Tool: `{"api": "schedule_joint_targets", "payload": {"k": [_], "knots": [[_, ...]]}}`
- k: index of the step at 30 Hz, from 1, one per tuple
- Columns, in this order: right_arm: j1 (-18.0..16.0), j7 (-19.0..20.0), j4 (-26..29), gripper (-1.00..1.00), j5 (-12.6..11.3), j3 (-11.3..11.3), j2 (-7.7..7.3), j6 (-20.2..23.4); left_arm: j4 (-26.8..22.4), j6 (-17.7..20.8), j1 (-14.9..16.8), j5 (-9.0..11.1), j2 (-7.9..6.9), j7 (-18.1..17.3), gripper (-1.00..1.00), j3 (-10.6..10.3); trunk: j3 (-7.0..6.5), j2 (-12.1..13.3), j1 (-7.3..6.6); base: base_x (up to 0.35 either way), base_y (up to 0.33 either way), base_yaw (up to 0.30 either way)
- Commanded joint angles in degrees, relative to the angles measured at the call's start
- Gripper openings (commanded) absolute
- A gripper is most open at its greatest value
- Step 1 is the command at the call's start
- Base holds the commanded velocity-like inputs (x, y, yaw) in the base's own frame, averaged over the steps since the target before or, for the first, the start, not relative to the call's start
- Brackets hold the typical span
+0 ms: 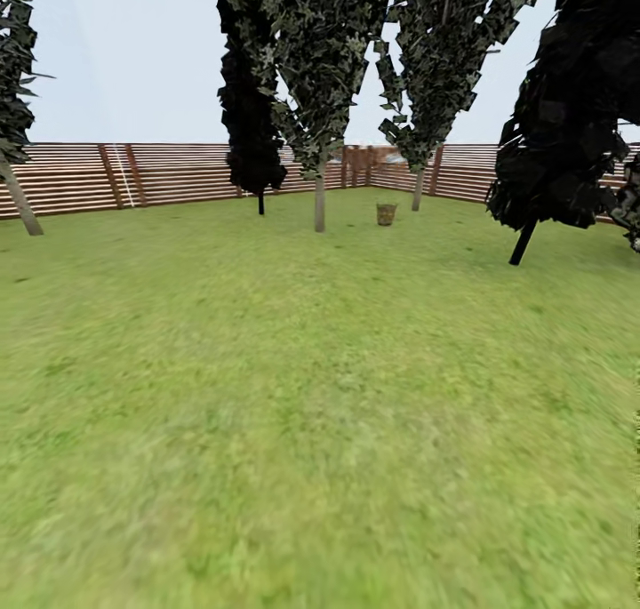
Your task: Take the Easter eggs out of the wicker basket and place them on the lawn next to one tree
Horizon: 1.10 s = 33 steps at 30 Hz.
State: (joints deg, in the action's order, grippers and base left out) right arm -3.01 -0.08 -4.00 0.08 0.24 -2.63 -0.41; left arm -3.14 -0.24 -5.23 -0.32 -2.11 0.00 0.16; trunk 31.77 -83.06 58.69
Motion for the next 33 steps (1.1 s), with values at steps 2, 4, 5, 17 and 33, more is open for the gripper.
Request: {"api": "schedule_joint_targets", "payload": {"k": [2,4,5,17,33], "knots": [[-0.1,0.0,-0.1,1.00,0.0,0.0,0.00,0.0,-0.1,0.0,0.0,0.0,0.00,0.0,1.00,0.0,0.04,0.0,0.03,0.324,0.085,-0.213],[-0.1,0.0,-0.1,1.00,-0.1,0.0,0.00,0.0,-0.1,0.0,0.0,0.0,0.00,0.0,1.00,0.0,0.04,0.0,0.03,0.324,0.083,-0.094],[-0.1,0.0,-0.1,1.00,-0.2,-0.1,-0.02,0.0,-0.1,0.0,0.0,0.0,0.00,0.0,1.00,0.0,0.04,0.0,0.03,0.324,0.082,-0.047],[-0.1,0.0,-0.1,1.00,-0.3,-0.3,0.00,0.0,-0.1,0.0,0.0,0.0,0.00,0.0,1.00,0.0,0.04,0.0,0.03,0.325,0.081,-0.007],[-0.1,0.0,-0.1,1.00,-0.1,0.0,0.00,-0.1,-0.1,0.0,0.0,0.0,-0.02,0.0,1.00,0.0,0.19,0.0,0.03,0.326,0.079,-0.076]]}}
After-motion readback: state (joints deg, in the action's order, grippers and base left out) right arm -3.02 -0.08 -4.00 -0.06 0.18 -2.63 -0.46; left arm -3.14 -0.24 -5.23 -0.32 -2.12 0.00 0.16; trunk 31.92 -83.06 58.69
